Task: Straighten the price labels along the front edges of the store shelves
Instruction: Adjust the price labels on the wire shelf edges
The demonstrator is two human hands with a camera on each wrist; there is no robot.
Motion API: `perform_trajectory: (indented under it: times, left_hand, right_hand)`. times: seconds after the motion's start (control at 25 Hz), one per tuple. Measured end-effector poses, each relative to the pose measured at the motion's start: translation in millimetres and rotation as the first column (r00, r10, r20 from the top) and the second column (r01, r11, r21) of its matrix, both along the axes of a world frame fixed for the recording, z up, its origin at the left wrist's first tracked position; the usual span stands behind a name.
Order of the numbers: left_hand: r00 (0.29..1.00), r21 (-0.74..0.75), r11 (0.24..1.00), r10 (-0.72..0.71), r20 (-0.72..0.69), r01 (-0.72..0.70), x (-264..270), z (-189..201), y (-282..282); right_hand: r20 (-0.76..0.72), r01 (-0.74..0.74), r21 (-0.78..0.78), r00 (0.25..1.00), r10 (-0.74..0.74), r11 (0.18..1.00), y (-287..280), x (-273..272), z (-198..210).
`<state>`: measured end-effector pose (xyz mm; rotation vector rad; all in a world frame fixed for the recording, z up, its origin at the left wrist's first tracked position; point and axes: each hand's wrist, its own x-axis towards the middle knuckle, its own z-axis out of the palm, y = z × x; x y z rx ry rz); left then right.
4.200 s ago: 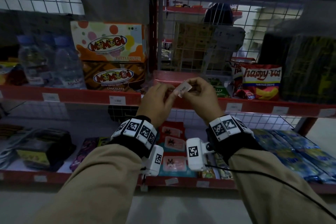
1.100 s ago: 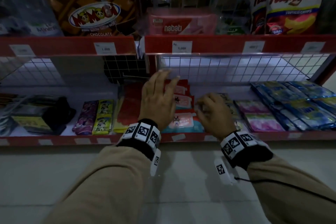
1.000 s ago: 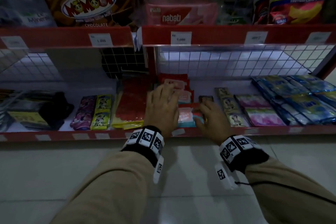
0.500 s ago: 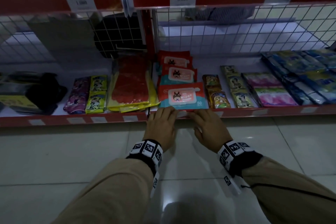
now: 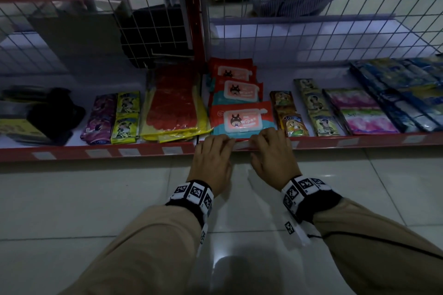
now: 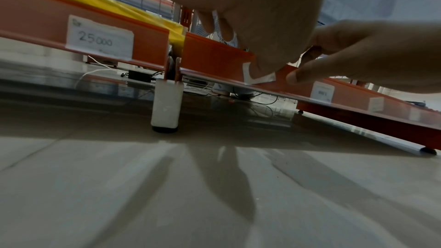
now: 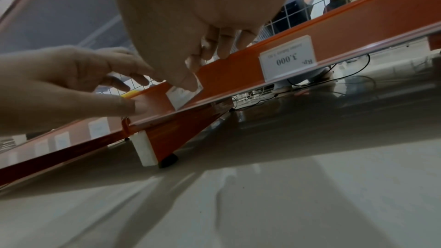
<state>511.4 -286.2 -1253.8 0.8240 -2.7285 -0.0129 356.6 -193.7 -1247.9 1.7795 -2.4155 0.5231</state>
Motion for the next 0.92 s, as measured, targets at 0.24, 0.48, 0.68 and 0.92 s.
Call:
perform_trajectory:
  times: [0.24,0.48,0.68,0.92]
  left_hand:
    - [1.0,0.092,0.996,-0.02,-0.018,0.021,-3,0,2]
    - [1.0,0.129,0.992,-0.016,-0.011,0.017,-5,3,0]
    - [1.0,0.129,0.991,0.024,0.011,-0.025,-8,1,1]
    - [1.0,0.128,0.992,0.014,-0.011,-0.012,-7,-2,2]
  right_hand:
    - [0.012,-0.018,-0.019,1.0,0.018,1.0,-3,-4,0]
    - [-0.018,-0.177,-0.15,0.984,0.177,0.973,-8,-6,-7]
    - [-0.013,-0.168,-0.139,0.986,0.168,0.976,-8,-4,-9]
    - [-0.066,-0.184,-0.024,0.981,0.182,0.983,-12,-2,-3]
